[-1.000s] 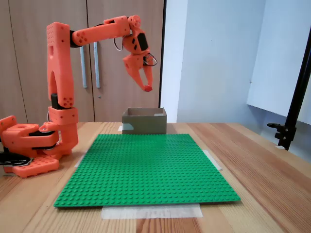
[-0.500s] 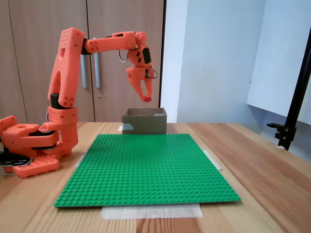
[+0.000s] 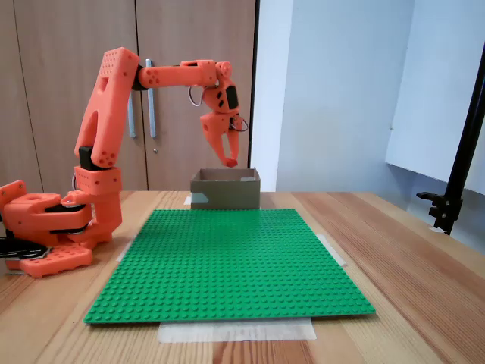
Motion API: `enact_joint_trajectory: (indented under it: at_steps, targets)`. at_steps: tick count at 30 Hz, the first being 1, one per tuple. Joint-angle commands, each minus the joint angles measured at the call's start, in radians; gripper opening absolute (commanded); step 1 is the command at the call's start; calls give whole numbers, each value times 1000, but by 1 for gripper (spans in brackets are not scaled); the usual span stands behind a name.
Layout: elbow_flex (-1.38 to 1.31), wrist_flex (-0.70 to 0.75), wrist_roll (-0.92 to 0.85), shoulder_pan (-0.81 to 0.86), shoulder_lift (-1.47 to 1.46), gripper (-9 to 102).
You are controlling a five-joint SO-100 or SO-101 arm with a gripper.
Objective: Pick the red lego block and put it in the box.
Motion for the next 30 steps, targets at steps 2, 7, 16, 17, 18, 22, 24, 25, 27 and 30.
enact_joint_trajectory:
  at_steps: [2,7,16,17,18,22,24,25,27,30]
  targets:
    - [-34,-12,2,6,5,0]
    - [-32,-12,3,6,3,0]
    - [-32,5,15,-6,2,1]
    - [-32,9,17,-8,2,1]
    - [-32,11,18,-11,2,1]
    - [-32,11,25,-15,2,1]
    - [-32,11,26,-17,2,1]
    - [-32,12,26,-17,2,1]
    - [-32,17,29,-17,2,1]
    - [-32,21,31,-17,2,2]
